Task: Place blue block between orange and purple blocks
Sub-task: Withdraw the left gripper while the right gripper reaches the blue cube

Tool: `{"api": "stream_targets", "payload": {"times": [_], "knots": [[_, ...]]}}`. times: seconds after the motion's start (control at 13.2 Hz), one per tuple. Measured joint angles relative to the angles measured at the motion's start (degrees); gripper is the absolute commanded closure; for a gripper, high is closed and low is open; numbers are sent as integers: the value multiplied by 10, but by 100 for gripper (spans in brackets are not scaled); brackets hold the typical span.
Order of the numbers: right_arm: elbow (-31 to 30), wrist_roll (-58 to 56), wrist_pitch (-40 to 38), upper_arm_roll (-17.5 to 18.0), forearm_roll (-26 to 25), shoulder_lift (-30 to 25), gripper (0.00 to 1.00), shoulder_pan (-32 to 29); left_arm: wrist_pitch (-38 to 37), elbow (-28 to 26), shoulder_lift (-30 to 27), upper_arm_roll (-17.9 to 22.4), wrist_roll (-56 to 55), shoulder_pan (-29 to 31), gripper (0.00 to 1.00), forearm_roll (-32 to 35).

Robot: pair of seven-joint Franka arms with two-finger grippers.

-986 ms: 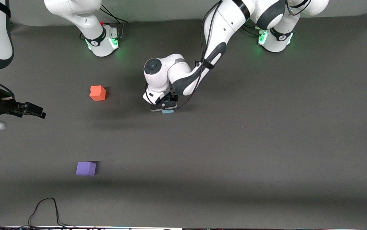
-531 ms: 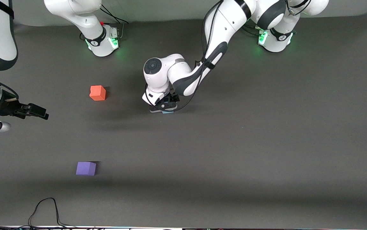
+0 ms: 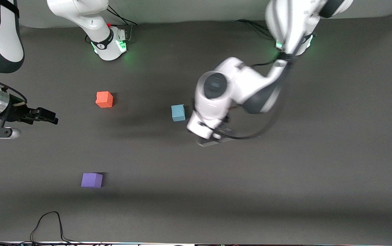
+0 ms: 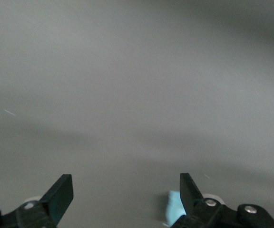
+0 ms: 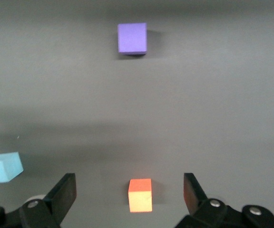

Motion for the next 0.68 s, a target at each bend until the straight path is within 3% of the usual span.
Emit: {"api": "stream_targets", "payload": {"times": [0.3, 0.68], "knots": [[1, 86, 5, 4, 5, 7, 0, 114, -25, -120, -113, -1, 176, 158, 0, -14], [1, 156, 60, 6, 55, 46, 0, 225, -73, -156, -184, 0, 363, 325, 0, -17]]}}
